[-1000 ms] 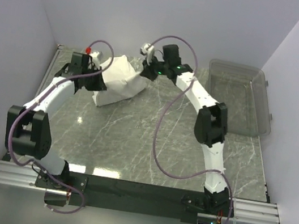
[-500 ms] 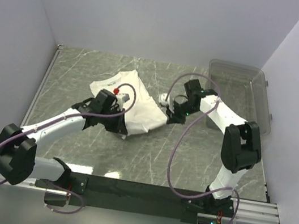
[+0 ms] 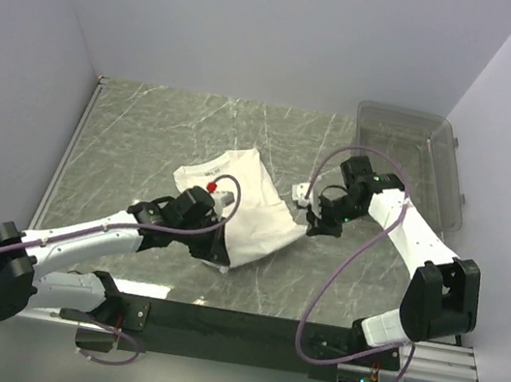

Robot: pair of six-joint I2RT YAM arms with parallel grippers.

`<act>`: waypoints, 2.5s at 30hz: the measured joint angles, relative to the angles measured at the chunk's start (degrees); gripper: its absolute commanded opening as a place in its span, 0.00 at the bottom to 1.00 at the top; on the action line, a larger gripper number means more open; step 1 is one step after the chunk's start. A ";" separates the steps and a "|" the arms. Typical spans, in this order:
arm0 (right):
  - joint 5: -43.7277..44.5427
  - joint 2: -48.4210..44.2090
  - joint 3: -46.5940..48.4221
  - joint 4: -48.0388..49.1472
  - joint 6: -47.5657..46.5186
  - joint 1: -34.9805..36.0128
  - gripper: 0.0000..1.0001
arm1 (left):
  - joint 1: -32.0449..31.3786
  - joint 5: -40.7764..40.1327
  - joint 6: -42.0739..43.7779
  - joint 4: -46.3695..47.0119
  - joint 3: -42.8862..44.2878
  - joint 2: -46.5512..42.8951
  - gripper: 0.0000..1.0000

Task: Fold and stack the t-shirts

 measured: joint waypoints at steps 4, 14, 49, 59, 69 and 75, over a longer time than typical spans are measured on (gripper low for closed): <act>-0.42 7.54 10.56 3.19 7.69 1.03 0.00 | 10.91 -0.44 2.45 -1.88 2.91 -0.13 0.00; 2.01 41.18 52.00 16.81 34.27 5.66 0.00 | 35.34 -1.99 13.53 -2.58 20.17 16.68 0.00; 36.15 57.07 62.77 38.42 60.04 12.74 0.59 | 44.61 -11.04 20.98 2.40 37.00 40.57 0.83; 23.30 54.90 63.76 34.05 62.69 10.25 0.36 | 45.00 -17.29 22.16 2.51 40.09 30.05 0.33; -3.41 49.03 54.25 23.58 62.16 7.06 0.14 | 42.40 3.41 18.67 9.60 29.73 26.56 0.01; -4.92 49.46 52.00 20.35 64.57 7.39 0.12 | 41.75 7.26 16.26 10.73 29.68 34.86 0.01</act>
